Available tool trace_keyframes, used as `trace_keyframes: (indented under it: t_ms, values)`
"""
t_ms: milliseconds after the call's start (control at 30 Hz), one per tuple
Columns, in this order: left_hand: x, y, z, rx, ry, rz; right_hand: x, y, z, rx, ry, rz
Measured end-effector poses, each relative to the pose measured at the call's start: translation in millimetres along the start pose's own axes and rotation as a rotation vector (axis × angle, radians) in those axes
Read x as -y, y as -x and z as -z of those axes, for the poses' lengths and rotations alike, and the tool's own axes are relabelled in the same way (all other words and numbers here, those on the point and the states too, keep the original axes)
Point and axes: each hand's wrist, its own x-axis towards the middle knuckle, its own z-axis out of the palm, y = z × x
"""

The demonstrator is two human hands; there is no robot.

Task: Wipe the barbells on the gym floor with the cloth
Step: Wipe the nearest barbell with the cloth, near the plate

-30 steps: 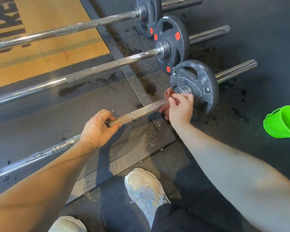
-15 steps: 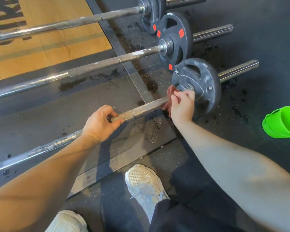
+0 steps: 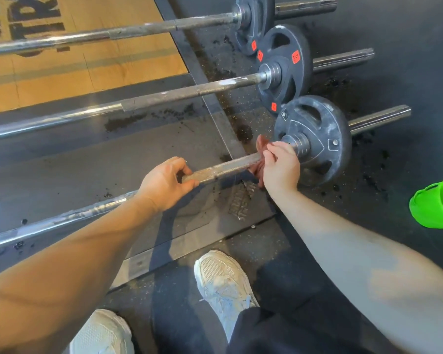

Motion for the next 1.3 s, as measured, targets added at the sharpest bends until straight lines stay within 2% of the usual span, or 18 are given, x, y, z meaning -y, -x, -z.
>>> trace_keyframes:
  t_ms: [67, 200, 300, 400, 467, 533, 633, 767, 867, 1000, 1100, 1167, 1300]
  values:
    - [-1.4, 2.7, 2.7, 0.010, -0.014, -0.013, 16.5, 19.5, -14.3, 0.041, -0.018, 0.061]
    - [1.5, 15.3, 10.1, -0.049, -0.051, 0.002, 69.3, 81.8, -55.6, 0.280, -0.111, 0.339]
    - [12.7, 33.3, 23.6, -0.092, -0.088, 0.024, 73.2, 75.3, -51.9, 0.355, -0.104, 0.473]
    - [29.3, 51.4, 40.3, -0.121, -0.126, 0.052, 53.5, 48.1, -28.9, 0.367, -0.051, 0.360]
    - [39.2, 63.1, 49.9, -0.146, -0.147, 0.079, 47.9, 43.7, -25.6, 0.313, -0.049, 0.224]
    - [47.9, 73.6, 57.2, -0.164, -0.160, 0.105, 61.7, 55.0, -30.9, 0.250, -0.027, 0.177]
    - [55.8, 89.8, 63.7, -0.187, -0.169, 0.119, 100.1, 90.1, -51.2, 0.276, -0.035, 0.291]
    - [66.7, 105.6, 68.7, -0.217, -0.215, 0.160, 151.5, 141.3, -90.8, 0.450, -0.110, 0.501]
    - [74.4, 111.2, 73.9, -0.231, -0.221, 0.168, 147.4, 128.9, -88.4, 0.484, -0.083, 0.590]
    - [77.0, 112.3, 76.6, -0.238, -0.202, 0.166, 92.8, 85.5, -46.2, 0.374, 0.064, 0.426]
    - [76.8, 112.8, 75.9, -0.234, -0.194, 0.173, 82.2, 85.8, -42.1, 0.301, 0.069, 0.346]
    - [76.8, 112.8, 74.2, -0.233, -0.196, 0.185, 100.9, 107.8, -61.0, 0.300, 0.020, 0.440]
    - [80.4, 111.8, 73.6, -0.231, -0.220, 0.189, 140.8, 153.2, -104.9, 0.433, -0.052, 0.763]
